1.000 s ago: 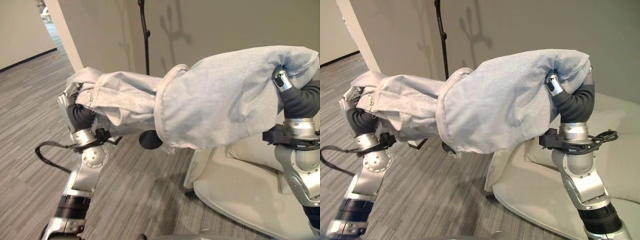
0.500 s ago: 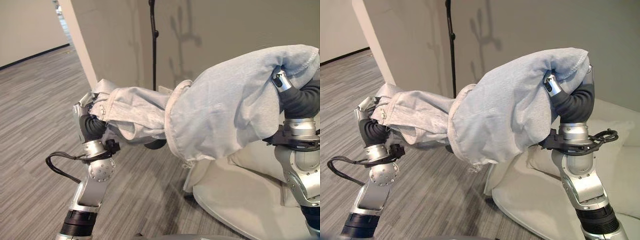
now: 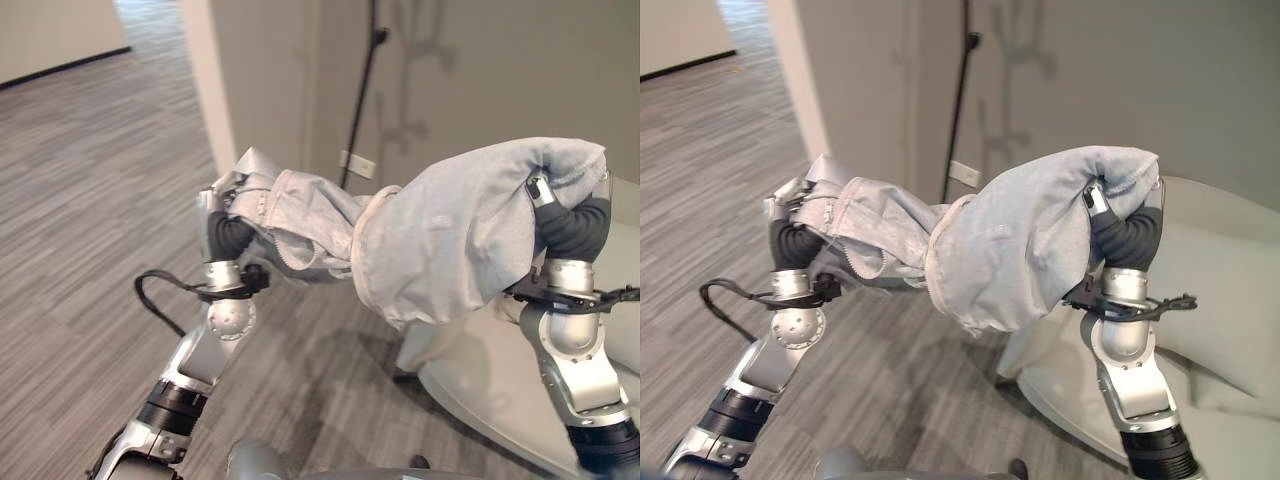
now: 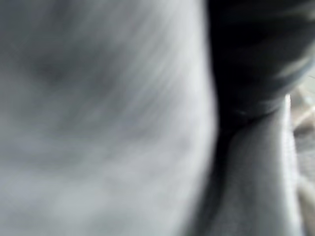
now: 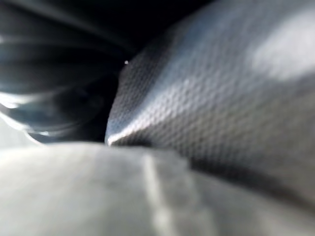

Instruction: Hang the clothes on the sofa on the clothes rack.

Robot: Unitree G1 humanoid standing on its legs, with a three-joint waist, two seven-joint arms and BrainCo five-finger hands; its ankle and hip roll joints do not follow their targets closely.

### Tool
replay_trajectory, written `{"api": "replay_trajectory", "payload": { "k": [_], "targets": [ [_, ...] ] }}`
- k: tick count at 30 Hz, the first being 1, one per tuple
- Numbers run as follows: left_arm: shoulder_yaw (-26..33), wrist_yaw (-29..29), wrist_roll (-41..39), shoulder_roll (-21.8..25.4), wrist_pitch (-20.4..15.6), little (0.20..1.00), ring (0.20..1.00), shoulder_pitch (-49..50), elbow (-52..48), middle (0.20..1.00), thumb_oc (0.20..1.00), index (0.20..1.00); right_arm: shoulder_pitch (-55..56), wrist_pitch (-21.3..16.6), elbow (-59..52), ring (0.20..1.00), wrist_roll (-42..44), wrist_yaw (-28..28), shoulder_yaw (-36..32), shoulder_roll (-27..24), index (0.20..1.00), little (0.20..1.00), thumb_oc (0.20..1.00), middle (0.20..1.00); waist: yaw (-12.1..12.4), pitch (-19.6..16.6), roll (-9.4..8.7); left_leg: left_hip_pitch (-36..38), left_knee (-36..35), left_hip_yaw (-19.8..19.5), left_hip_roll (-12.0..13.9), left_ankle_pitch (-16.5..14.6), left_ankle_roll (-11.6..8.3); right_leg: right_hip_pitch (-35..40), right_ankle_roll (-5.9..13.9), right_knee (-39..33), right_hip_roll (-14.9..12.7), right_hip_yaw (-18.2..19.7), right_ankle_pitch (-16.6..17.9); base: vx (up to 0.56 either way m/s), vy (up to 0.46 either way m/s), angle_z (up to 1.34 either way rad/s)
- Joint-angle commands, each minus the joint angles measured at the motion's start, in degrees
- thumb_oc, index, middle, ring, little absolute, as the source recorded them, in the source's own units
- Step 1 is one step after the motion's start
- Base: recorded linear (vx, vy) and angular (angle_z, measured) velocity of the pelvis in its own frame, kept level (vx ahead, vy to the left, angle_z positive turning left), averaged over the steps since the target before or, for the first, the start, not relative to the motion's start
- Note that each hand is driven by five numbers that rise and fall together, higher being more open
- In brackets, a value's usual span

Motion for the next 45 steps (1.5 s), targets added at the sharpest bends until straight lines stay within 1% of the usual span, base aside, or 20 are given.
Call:
{"api": "replay_trajectory", "payload": {
  "k": [1, 4, 6, 7, 9, 11, 18, 23, 26, 27, 30, 31, 32, 34, 35, 36, 38, 41, 42, 45],
  "targets": [
    [3.7, 1.65, 1.87, 0.72, -3.08, 0.2, 0.2, 0.13, -6.12, 0.2, 0.2, 0.2, -7.49, -1.43, -1.12, 0.2, -4.13, -4.42, -0.83, -4.98, 0.2, 0.2, 0.2, 0.2, 0.79, -1.57, 2.02, 8.43, -26.37, -1.74, 5.14, 16.59, -1.29, 2.17, 6.03, 4.98, 0.08, -4.76, 1.03, 0.08, 0.372, -0.12],
    [3.21, 1.41, 2.45, 1.58, -3.32, 0.2, 0.2, 1.03, -7.59, 0.2, 0.2, 0.2, -7.7, -1.62, -2.08, 0.2, -6.45, -4.65, -0.13, -4.3, 0.2, 0.2, 0.2, 0.2, -0.24, -1.49, 2.92, 12.96, -31.98, 1.56, 2.18, 17.06, 1.36, -1.17, 4.38, 10.72, 3.73, -6.93, -2.3, 0.13, 0.413, -0.34],
    [1.79, 0.33, 2.89, 1.33, -3.6, 0.2, 0.2, 1.77, -7.71, 0.2, 0.2, 0.2, -6.23, -2.49, -3.18, 0.2, -5.67, -4.0, -1.08, -4.65, 0.2, 0.2, 0.2, 0.2, -1.95, -1.31, 3.19, 16.28, -35.03, 2.29, -0.21, 16.59, 2.71, -3.49, 3.0, 13.6, 9.69, -5.06, -7.91, 0.23, 0.461, -0.46],
    [1.69, -1.17, 2.76, 1.04, -3.4, 0.2, 0.2, 2.73, -7.49, 0.2, 0.2, 0.2, -4.98, -2.88, -4.03, 0.2, -5.55, -3.86, -2.1, -5.09, 0.2, 0.2, 0.2, 0.2, -2.96, -1.03, 3.49, 18.88, -35.93, 3.72, -1.69, 15.31, 3.24, -5.59, 1.69, 13.8, 15.26, -3.94, -13.62, 0.27, 0.391, -0.34],
    [2.2, -2.82, 2.88, 0.55, -2.85, 0.2, 0.2, 3.02, -7.52, 0.2, 0.2, 0.2, -4.2, -3.06, -4.56, 0.2, -5.89, -3.21, -2.78, -5.3, 0.2, 0.2, 0.2, 0.2, -3.67, -0.58, 3.29, 21.08, -35.93, 4.49, -3.56, 13.21, 3.64, -7.16, 1.92, 11.26, 20.01, -3.86, -15.35, 0.19, 0.198, -0.31],
    [2.3, -3.53, 2.62, -0.66, -2.99, 0.2, 0.2, 2.76, -6.84, 0.2, 0.2, 0.2, -4.04, -3.07, -4.61, 0.2, -6.73, -3.26, -3.04, -5.3, 0.2, 0.2, 0.2, 0.2, -4.6, -0.24, 2.8, 22.7, -35.93, 4.47, -5.25, 11.84, 4.04, -9.07, 2.33, 7.3, 22.73, -3.06, -13.64, 0.17, 0.067, -0.38],
    [0.85, -4.9, 2.13, -3.69, -3.5, 0.2, 0.2, 0.61, -4.91, 0.2, 0.2, 0.2, -2.81, -2.75, -5.18, 0.2, -8.72, -4.43, -4.64, -5.15, 0.2, 0.2, 0.2, 0.2, -8.12, 0.26, 3.28, 30.07, -35.93, 2.89, -5.56, 5.85, 3.57, -16.41, 6.0, -0.93, 21.48, 0.58, -5.62, 0.4, -0.046, 0.01],
    [1.28, -3.79, 3.6, -4.18, -3.33, 0.2, 0.2, 0.38, -3.86, 0.2, 0.2, 0.2, -2.34, -3.36, -6.41, 0.2, -9.96, -3.53, -4.19, -5.42, 0.2, 0.2, 0.2, 0.2, -9.26, -0.39, 3.1, 37.21, -35.93, 2.95, -3.8, 3.07, 2.13, -16.06, 4.99, 4.51, 21.21, 0.32, -7.16, 0.42, -0.156, 0.23],
    [2.25, -1.82, 4.64, -3.69, -3.59, 0.2, 0.2, -0.74, -3.46, 0.2, 0.2, 0.2, -5.47, -4.02, -5.49, 0.2, -9.61, -2.59, -3.22, -7.47, 0.2, 0.2, 0.2, 0.2, -8.2, -0.91, 3.85, 32.35, -17.47, 2.43, 2.69, 15.94, 1.04, -11.48, 0.82, 7.63, 24.62, -0.99, -11.58, 0.44, -0.344, 0.04],
    [2.26, -1.79, 4.67, -3.66, -3.57, 0.2, 0.2, -0.86, -3.46, 0.2, 0.2, 0.2, -5.68, -4.08, -5.34, 0.2, -9.6, -2.64, -3.23, -7.48, 0.2, 0.2, 0.2, 0.2, -8.35, -0.87, 3.69, 31.7, -16.89, 2.12, 2.71, 16.08, 0.9, -11.59, 0.55, 7.34, 24.55, -1.16, -11.17, 0.23, -0.29, 0.04],
    [4.83, 0.85, 7.38, -1.31, -2.61, 0.2, 0.2, -1.63, -4.43, 0.2, 0.2, 0.2, -6.95, -3.13, -3.23, 0.2, -11.76, -4.15, -5.21, -9.75, 0.2, 0.2, 0.2, 0.2, -6.34, -0.44, 1.02, 23.1, 1.49, 2.12, 5.96, 23.68, 1.85, -5.9, -3.6, 5.43, 25.54, -1.74, -13.48, 0.34, -0.365, -0.04],
    [6.85, 4.87, 10.19, -0.9, -0.78, 0.2, 0.2, -3.66, -3.72, 0.2, 0.2, 0.2, -8.67, -0.69, 0.39, 0.2, -15.51, -6.71, -5.64, -11.89, 0.2, 0.2, 0.2, 0.2, -4.54, 0.29, -0.15, 16.27, 7.62, 3.19, 4.34, 18.93, 3.02, -2.39, -4.48, 4.42, 25.09, -1.04, -14.55, 0.28, -0.252, -0.1],
    [6.87, 4.93, 10.23, -0.92, -0.79, 0.2, 0.2, -3.75, -3.64, 0.2, 0.2, 0.2, -8.84, -0.74, 0.53, 0.2, -15.54, -6.78, -5.57, -11.93, 0.2, 0.2, 0.2, 0.2, -4.61, 0.29, 0.03, 15.97, 8.04, 3.09, 4.52, 18.69, 3.06, -2.49, -4.45, 4.44, 25.22, -1.1, -14.54, 0.34, -0.154, -0.07],
    [10.78, 9.79, 18.11, 1.46, 3.05, 0.2, 0.2, -5.91, -4.07, 0.2, 0.2, 0.2, -10.46, 0.27, 3.23, 0.2, -18.93, -7.03, -6.3, -14.25, 0.2, 0.2, 0.2, 0.2, -2.43, -0.47, 0.29, 9.47, 1.21, 2.17, -2.49, 12.8, 3.88, 0.96, -3.36, 3.46, 25.19, 1.34, -15.88, 0.4, 0.039, 0.04],
    [11.35, 10.91, 19.99, 2.16, 4.04, 0.2, 0.2, -6.86, -4.22, 0.2, 0.2, 0.2, -11.46, -0.04, 4.4, 0.2, -19.2, -7.26, -6.46, -14.68, 0.2, 0.2, 0.2, 0.2, -1.58, -0.9, 0.29, 8.75, -3.09, 2.06, -4.25, 12.09, 4.4, 1.74, -2.75, 3.35, 24.98, 1.54, -16.26, 0.58, 0.133, -0.39],
    [11.78, 13.01, 22.18, 5.09, 5.45, 0.2, 0.2, -11.13, -3.1, 0.2, 0.2, 0.2, -16.17, -0.62, 9.58, 0.2, -17.73, -8.53, -5.29, -16.74, 0.2, 0.2, 0.2, 0.2, 0.75, -1.86, 0.86, 7.4, -18.63, 0.88, -7.34, 15.6, 4.1, 4.67, -1.79, 2.6, 25.34, 2.13, -17.45, 0.53, 0.098, -0.84],
    [10.97, 13.4, 24.21, 9.02, 8.55, 0.2, 0.2, -15.72, -0.05, 0.2, 0.2, 0.2, -23.78, 0.73, 18.24, 0.2, -17.48, -9.62, -1.05, -20.99, 0.2, 0.2, 0.2, 0.2, 3.02, -2.74, 1.78, 9.15, -32.02, -3.16, -8.27, 19.82, 2.86, 7.63, -1.46, 2.5, 26.32, 2.47, -19.4, 0.47, 0.07, -0.68],
    [12.37, 13.79, 23.82, 9.1, 10.0, 0.2, 0.2, -17.37, 2.83, 0.2, 0.2, 0.2, -24.52, 1.3, 20.31, 0.2, -16.72, -9.83, -1.15, -20.77, 0.2, 0.2, 0.2, 0.2, 2.44, -3.93, 2.54, 12.02, -34.0, -4.4, -9.02, 21.46, 3.24, 8.9, -1.04, 2.2, 26.83, 2.06, -20.36, 0.34, 0.021, -0.48],
    [11.43, 13.4, 24.13, 11.39, 10.2, 0.2, 0.2, -19.51, 5.62, 0.2, 0.2, 0.2, -27.04, 2.72, 24.12, 0.2, -18.36, -9.28, 0.39, -23.07, 0.2, 0.2, 0.2, 0.2, 2.89, -6.98, 2.12, 14.82, -35.74, -3.85, -9.74, 20.72, 3.3, 10.54, -0.21, 0.58, 25.48, 1.85, -20.37, 0.45, 0.037, -0.72],
    [11.26, 12.46, 23.67, 13.96, 12.1, 0.2, 0.2, -19.75, 8.38, 0.2, 0.2, 0.2, -34.14, 3.61, 28.85, 0.2, -18.4, -8.53, 5.85, -25.84, 0.2, 0.2, 0.2, 0.2, 3.4, -8.13, 1.94, 17.21, -35.93, -3.13, -10.66, 18.88, 4.05, 11.25, 0.64, -0.34, 24.05, 2.06, -19.31, 0.36, 0.118, -0.18]
  ]
}}
